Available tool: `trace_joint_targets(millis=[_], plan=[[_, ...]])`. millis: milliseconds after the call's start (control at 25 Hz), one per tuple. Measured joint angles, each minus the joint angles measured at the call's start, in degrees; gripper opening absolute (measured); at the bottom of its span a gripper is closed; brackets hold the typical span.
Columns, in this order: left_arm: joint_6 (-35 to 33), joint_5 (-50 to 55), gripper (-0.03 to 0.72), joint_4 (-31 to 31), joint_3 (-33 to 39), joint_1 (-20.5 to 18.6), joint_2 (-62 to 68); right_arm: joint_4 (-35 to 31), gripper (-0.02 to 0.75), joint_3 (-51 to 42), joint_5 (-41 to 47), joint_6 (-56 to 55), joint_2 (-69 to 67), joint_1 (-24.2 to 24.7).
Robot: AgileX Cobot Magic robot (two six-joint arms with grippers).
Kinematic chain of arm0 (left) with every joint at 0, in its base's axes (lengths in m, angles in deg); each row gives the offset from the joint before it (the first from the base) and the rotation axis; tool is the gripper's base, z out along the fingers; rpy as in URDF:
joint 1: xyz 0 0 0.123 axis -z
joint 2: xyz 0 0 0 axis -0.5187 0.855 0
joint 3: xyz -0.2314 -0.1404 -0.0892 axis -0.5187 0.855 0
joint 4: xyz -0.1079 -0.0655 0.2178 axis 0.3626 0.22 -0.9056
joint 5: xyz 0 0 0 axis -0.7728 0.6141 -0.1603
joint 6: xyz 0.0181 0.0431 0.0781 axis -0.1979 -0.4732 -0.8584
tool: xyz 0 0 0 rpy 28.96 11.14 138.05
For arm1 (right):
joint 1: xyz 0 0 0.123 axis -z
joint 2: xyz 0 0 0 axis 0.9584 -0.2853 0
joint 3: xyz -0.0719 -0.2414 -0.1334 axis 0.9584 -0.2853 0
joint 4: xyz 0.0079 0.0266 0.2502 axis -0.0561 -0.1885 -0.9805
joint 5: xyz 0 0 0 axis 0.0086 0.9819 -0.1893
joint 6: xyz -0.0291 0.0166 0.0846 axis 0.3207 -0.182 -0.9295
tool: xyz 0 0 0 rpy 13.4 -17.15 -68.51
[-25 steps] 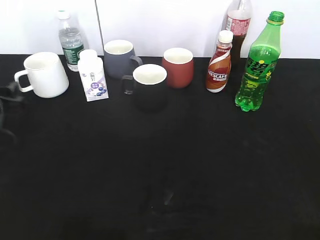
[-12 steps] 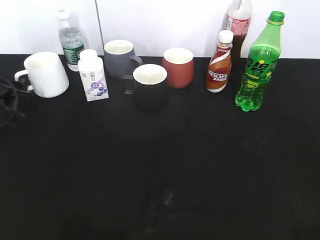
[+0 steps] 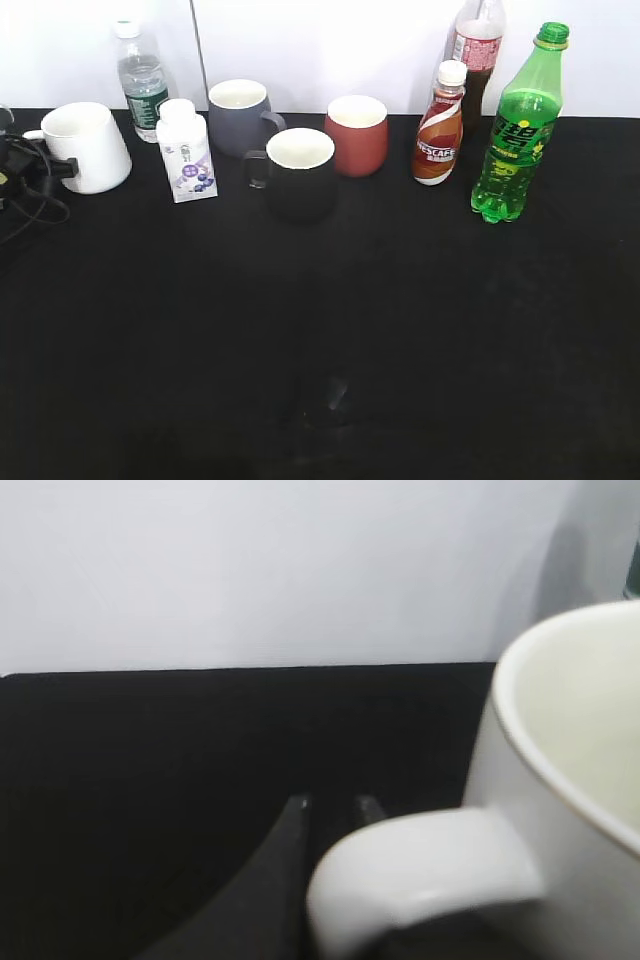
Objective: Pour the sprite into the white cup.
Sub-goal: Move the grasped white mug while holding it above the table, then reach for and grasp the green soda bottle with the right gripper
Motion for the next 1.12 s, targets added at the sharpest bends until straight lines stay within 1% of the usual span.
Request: trace_joint_targets(millis=[80, 200, 240, 280, 320, 400, 520, 560, 600, 640, 720, 760, 840, 920, 1120], plan=[[0.0, 0.7, 0.074, 0.9, 3.1, 0.0, -2.7, 0.0, 0.586, 0.0, 0.0, 0.0, 0.0, 0.0], [-0.8, -1.1, 0.069, 1.2, 12.3, -0.1, -13.3, -0.1, 0.586, 0.2, -0.6, -0.6, 0.0, 0.0], [-0.8, -2.6, 0.069, 1.4, 16.2, -0.1, -16.9, -0.2, 0.586, 0.9, -3.6, -1.8, -1.1, 0.0], [-0.6, -4.1, 0.069, 1.4, 20.0, 0.1, -20.5, -0.3, 0.584, 1.2, -8.8, -1.8, -4.1, 0.0], [0.0, -4.8, 0.069, 1.3, 23.8, 0.5, -23.5, -0.3, 0.584, 0.8, -14.9, -2.2, -8.1, 0.0], [0.3, -6.0, 0.068, 1.3, 30.1, 2.7, -28.3, -0.4, 0.583, -2.5, -31.0, -2.3, -19.4, 0.0], [0.4, -8.6, 0.068, 1.1, 36.4, 8.8, -31.5, -0.2, 0.583, -7.9, -69.4, -2.3, -41.7, 0.0], [0.5, -9.1, 0.068, 0.9, 37.5, 11.0, -31.5, 1.0, 0.583, -8.1, -80.0, -2.3, -51.8, -0.1], [0.6, -9.3, 0.068, 0.7, 38.7, 13.5, -31.5, 4.1, 0.583, -8.2, -89.2, -2.3, -59.4, -0.8], [1.1, -9.4, 0.068, 0.6, 39.2, 15.8, -31.5, 5.3, 0.583, -7.7, -96.6, -2.4, -67.6, -2.5], [1.6, -10.1, 0.068, 0.3, 39.4, 20.1, -31.5, 3.6, 0.583, -6.1, -106.9, -2.2, -81.6, -7.1], [1.7, -10.1, 0.068, 0.4, 39.4, 21.8, -31.5, 2.8, 0.583, -4.7, -110.5, -2.1, -88.2, -8.6], [1.7, -10.2, 0.068, 0.3, 39.4, 24.4, -31.5, 0.3, 0.633, -1.4, -115.7, -2.2, -99.2, -9.2], [2.1, -10.6, 0.068, 0.4, 39.4, 25.0, -31.5, -0.7, 0.662, 2.5, -117.1, -2.3, -105.9, -9.2], [2.7, -11.3, 0.067, 0.5, 39.4, 25.0, -31.5, 0.6, 0.663, 11.2, -118.2, -3.5, -116.9, -9.2]])
